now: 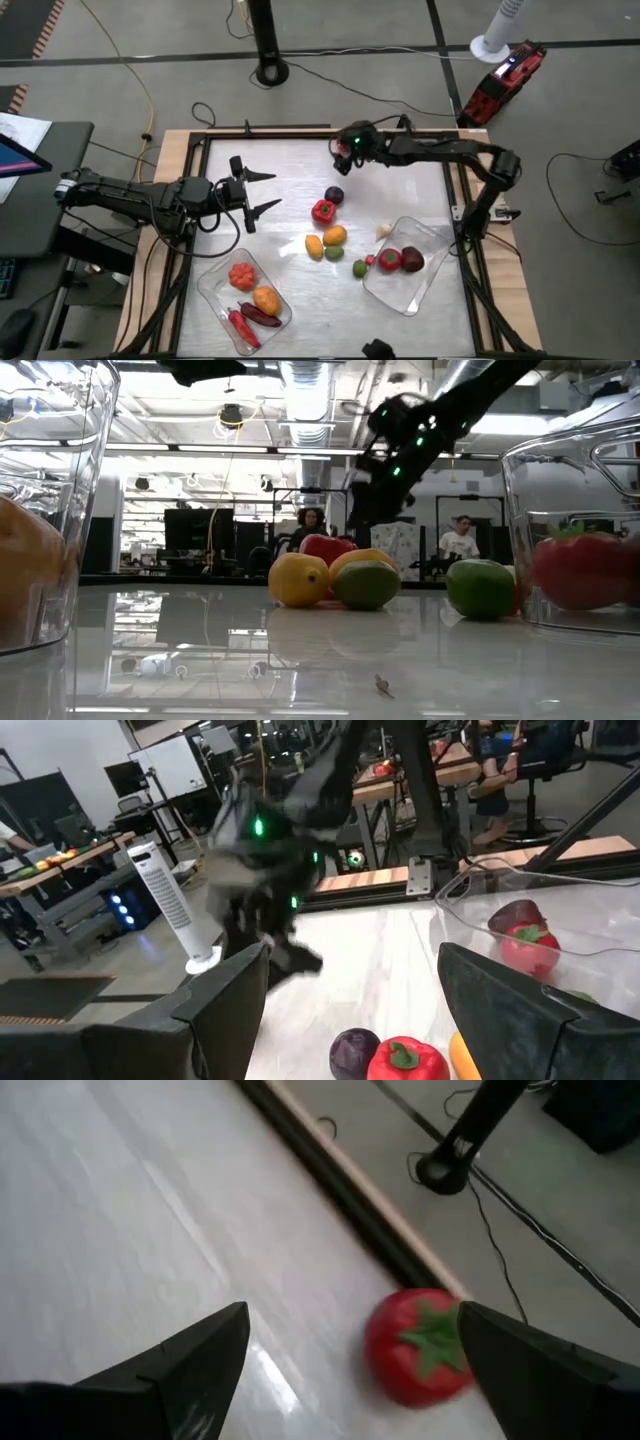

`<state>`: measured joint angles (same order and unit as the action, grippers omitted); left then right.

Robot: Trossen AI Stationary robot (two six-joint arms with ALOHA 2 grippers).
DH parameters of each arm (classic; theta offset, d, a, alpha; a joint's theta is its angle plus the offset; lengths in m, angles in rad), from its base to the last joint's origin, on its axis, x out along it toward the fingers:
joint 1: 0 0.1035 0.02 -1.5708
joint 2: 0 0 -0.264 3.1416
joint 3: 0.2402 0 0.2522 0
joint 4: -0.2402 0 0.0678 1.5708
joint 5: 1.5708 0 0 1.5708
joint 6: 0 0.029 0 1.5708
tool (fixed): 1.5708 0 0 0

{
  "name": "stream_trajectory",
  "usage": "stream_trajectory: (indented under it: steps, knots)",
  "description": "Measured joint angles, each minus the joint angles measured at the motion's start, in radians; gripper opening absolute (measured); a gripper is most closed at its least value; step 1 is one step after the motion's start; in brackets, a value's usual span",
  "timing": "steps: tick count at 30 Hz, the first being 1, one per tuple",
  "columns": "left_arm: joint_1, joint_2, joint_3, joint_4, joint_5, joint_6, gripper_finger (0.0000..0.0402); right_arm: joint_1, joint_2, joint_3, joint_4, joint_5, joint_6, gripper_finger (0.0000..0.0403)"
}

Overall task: Sort produce into baskets
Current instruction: Put the tomato into the right transparent bin

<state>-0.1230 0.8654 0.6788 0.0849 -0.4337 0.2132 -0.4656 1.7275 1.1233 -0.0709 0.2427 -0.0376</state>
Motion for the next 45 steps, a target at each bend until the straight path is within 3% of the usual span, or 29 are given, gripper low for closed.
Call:
stream_trajectory:
  steps: [9, 15, 22, 31, 45]
  knots:
    - [0.0, 0.0, 0.0, -0.03, -0.013, -0.013, 0.0279, -0.042, 0.141, -0.001, 0.131, 0.028, 0.053, 0.0383]
    - [0.0, 0.0, 0.0, -0.053, -0.023, -0.032, 0.0279, -0.047, 0.145, -0.083, 0.328, 0.143, 0.061, 0.0383]
    - [0.0, 0.0, 0.0, -0.052, -0.024, -0.063, 0.0279, -0.074, 0.14, -0.192, 0.451, 0.15, 0.068, 0.0383]
    - [0.0, 0.0, 0.0, -0.049, -0.024, -0.069, 0.0279, -0.12, 0.167, -0.217, 0.569, 0.01, 0.093, 0.0383]
    - [0.0, 0.0, 0.0, -0.065, -0.017, -0.079, 0.0279, -0.118, 0.225, -0.176, 0.517, 0.002, 0.109, 0.0368]
